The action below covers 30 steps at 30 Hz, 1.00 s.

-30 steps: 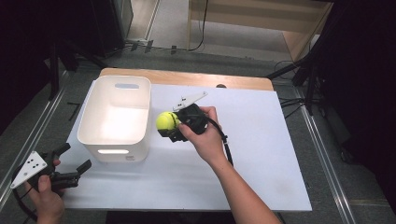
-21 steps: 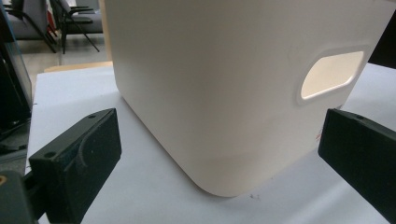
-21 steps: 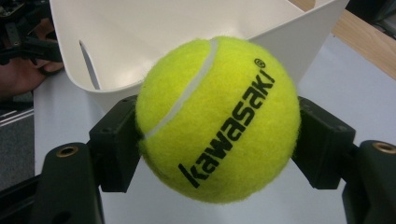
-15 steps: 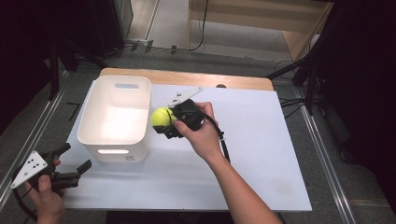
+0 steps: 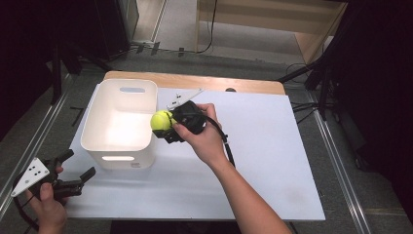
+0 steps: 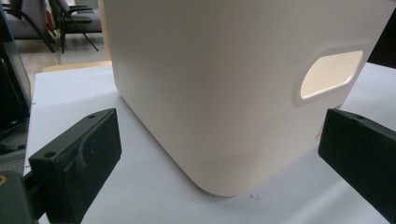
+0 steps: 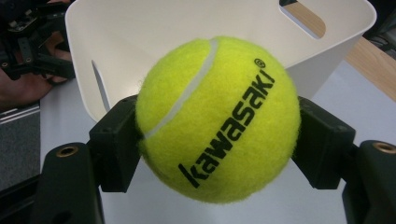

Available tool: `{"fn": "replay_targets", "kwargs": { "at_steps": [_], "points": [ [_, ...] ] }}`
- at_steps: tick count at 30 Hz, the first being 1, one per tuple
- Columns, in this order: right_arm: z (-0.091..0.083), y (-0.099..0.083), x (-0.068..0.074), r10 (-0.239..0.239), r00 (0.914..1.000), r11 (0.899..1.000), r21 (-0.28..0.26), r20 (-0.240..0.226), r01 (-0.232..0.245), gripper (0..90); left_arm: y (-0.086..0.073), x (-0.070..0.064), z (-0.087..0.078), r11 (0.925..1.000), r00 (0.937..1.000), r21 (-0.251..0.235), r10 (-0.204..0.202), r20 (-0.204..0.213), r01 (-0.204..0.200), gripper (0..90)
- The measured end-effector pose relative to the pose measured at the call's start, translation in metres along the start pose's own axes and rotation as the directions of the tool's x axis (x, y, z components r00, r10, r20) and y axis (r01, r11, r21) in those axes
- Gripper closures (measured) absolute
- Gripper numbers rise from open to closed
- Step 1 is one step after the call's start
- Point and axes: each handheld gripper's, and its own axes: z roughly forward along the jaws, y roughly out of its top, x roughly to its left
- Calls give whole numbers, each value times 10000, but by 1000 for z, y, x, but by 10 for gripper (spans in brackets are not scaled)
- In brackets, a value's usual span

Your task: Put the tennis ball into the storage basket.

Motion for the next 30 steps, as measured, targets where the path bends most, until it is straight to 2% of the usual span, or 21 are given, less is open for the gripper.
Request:
{"fn": "replay_targets", "kwargs": {
  "at_steps": [19, 30],
  "points": [
    [13, 21, 10, -250, 9993, 9997, 17, -290, 250, 247, 0, 0, 0, 10000, 10000, 28, -18, 48, 18, 0],
    [30, 28, 18, -486, 9974, 9984, 272, -530, 501, 247, 0, 0, 0, 10000, 10000, 51, -4, 61, 4, 0]
  ]
}}
